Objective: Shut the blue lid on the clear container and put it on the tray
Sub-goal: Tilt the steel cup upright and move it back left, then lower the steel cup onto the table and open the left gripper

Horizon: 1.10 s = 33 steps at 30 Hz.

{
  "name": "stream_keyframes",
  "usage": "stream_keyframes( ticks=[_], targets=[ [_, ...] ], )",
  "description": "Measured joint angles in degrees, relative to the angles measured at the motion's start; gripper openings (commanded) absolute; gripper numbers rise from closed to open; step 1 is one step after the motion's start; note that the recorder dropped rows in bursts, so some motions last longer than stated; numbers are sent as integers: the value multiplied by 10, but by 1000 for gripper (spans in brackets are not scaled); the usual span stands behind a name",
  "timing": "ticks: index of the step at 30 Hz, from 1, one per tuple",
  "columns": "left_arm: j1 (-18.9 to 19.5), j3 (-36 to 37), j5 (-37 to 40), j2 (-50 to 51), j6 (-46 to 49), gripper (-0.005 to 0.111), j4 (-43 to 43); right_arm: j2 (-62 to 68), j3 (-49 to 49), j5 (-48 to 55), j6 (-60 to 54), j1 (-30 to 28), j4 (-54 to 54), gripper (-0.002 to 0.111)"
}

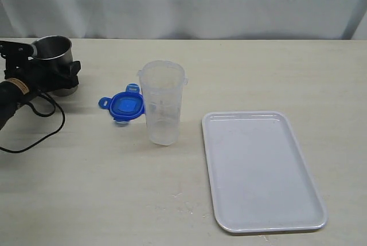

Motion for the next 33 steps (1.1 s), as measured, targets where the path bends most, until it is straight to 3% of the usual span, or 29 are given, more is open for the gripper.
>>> stream_keyframes(
  ticks=[2,3,4,10,12,33],
  targets=[
    [0,0,0,0,0,84,0,0,0,0,0,0,0,4],
    [0,0,0,0,0,94,0,0,0,0,0,0,0,4],
    [0,0,-6,0,1,97,-4,0,0,0,0,0,0,4],
    [0,-1,-7,0,2,98,4,0,0,0,0,0,0,4],
    [0,-1,-8,0,2,105,7,0,0,0,0,0,0,4],
    [0,1,56,0,29,105,39,0,0,0,0,0,0,4]
  ],
)
